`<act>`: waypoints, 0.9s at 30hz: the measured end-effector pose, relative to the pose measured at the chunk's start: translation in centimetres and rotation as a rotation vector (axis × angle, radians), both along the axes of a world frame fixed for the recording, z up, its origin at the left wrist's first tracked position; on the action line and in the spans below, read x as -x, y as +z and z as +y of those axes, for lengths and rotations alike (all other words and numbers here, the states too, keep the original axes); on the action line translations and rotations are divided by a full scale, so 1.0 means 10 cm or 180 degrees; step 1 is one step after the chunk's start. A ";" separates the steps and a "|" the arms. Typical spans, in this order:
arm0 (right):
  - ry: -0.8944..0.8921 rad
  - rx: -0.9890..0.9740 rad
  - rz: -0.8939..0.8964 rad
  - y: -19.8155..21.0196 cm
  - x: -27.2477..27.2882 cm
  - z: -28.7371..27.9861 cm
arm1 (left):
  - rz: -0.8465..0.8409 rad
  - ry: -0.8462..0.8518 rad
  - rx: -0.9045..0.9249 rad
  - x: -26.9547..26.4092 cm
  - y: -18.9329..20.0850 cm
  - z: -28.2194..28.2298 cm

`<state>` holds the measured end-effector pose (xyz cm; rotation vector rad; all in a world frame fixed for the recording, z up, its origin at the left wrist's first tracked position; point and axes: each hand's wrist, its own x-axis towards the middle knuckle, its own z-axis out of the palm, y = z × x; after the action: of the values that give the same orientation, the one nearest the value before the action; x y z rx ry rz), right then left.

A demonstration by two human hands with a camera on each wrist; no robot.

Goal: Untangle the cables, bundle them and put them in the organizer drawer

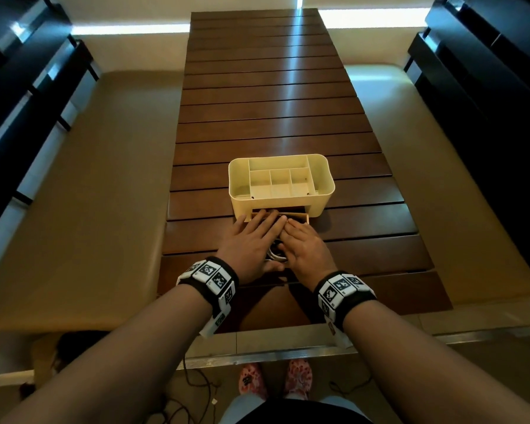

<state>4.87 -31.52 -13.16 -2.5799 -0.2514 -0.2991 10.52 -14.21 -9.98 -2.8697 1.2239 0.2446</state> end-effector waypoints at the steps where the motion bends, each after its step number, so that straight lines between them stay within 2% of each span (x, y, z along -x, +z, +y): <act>1: -0.0009 0.0017 0.0033 0.01 0.01 0.01 | 0.0016 0.0041 0.0064 0.01 -0.02 -0.01; 4: -0.0037 0.0023 0.0155 0.01 0.05 0.02 | 0.0048 0.0197 0.0169 0.07 -0.07 -0.04; 8: -0.0016 -0.0102 0.0683 0.08 0.06 0.05 | 0.0039 0.0322 0.0237 0.09 -0.07 -0.05; 11: -0.0109 -0.0702 0.0940 0.14 0.04 0.03 | 0.0087 0.0397 0.0345 0.11 -0.07 -0.07; 14: -0.0375 -0.1085 0.0916 0.18 0.03 0.06 | 0.0058 0.0485 0.0408 0.13 -0.07 -0.09; 18: -0.0640 -0.1004 0.0839 0.14 0.07 0.07 | 0.0091 0.0519 0.0442 0.13 -0.06 -0.08; 21: -0.0735 -0.0807 0.0505 0.01 0.12 0.06 | 0.0088 0.0556 0.0525 0.14 -0.06 -0.08; 24: -0.0728 -0.0383 0.0288 -0.03 0.13 0.05 | -0.0041 0.0539 0.0468 0.15 -0.08 -0.11; 27: -0.0618 0.0074 0.0477 0.08 0.13 0.04 | -0.0248 0.0508 0.0325 0.15 -0.08 -0.14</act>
<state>3.59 -31.17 -12.34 -2.6380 0.0505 -0.1713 9.04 -15.65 -10.81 -3.0358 1.0253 0.0728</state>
